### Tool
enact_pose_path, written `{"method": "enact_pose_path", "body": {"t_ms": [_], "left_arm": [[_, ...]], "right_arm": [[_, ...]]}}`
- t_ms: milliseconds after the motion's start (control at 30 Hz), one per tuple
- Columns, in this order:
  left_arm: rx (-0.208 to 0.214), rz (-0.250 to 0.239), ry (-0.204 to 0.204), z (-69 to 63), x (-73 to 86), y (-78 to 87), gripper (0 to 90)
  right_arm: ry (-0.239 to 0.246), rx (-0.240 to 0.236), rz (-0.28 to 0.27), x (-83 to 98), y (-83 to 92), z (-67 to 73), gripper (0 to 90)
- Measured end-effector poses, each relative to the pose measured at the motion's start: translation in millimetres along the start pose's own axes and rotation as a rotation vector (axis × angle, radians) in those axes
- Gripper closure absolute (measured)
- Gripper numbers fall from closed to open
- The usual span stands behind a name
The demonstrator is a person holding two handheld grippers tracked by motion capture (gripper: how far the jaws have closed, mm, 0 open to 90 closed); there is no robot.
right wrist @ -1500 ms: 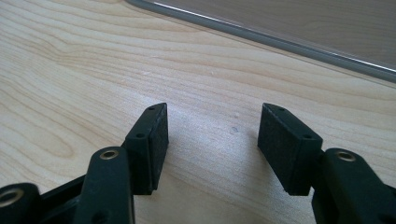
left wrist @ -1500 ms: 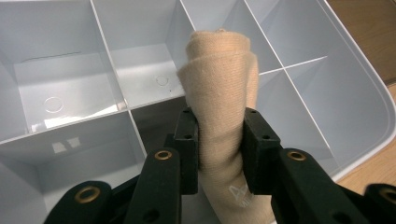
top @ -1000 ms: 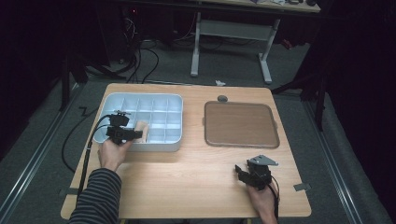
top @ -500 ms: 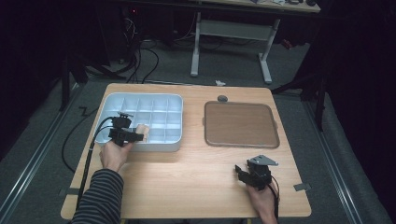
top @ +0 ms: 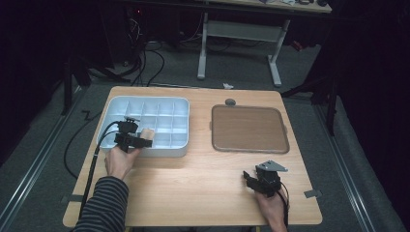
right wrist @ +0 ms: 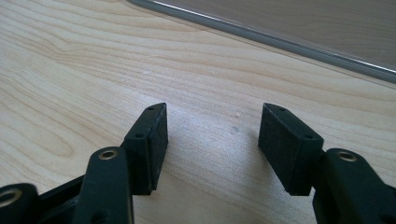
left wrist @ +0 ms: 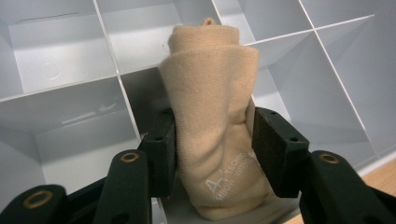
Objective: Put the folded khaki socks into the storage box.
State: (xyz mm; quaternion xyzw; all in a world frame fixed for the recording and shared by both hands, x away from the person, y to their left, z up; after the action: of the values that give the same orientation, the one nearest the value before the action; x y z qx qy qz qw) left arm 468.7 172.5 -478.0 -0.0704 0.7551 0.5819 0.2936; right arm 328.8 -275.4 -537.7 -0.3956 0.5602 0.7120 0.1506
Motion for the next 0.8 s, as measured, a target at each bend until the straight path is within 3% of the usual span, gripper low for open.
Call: {"method": "enact_pose_path", "body": {"t_ms": [267, 567, 733, 800], "left_arm": [[-0.017, -0.04, -0.001, 0.4, -0.3, 7.3, 48.0], [-0.015, -0.101, 0.032, 5.5, -4.8, 14.2, 50.1], [-0.043, -0.113, 0.011, 2.4, -14.4, 17.3, 51.4], [-0.039, -0.12, 0.024, 2.5, -18.2, 17.1, 52.2]], "right_arm": [[0.001, -0.001, 0.0, 0.0, 0.0, 0.2, 42.5], [0.001, 0.0, 0.0, 0.0, 0.0, 0.2, 42.5], [0.001, 0.0, 0.0, 0.0, 0.0, 0.1, 42.4], [0.0, -0.001, 0.0, 0.0, 0.0, 0.2, 42.5]]}}
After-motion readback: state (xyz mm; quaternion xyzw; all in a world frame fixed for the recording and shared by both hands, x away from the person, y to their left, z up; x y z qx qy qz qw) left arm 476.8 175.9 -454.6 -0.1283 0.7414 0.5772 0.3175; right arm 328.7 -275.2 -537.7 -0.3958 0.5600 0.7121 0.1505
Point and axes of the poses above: each handheld gripper's, and its own axes: y roughly backward along the jaws, x roughly out of its underside, z roughly to its left, the point moved 1 cm from there along -y, roughly forward along the jaws, and after that the axes turned 6 degrees about -x, right-handed, at the moved point
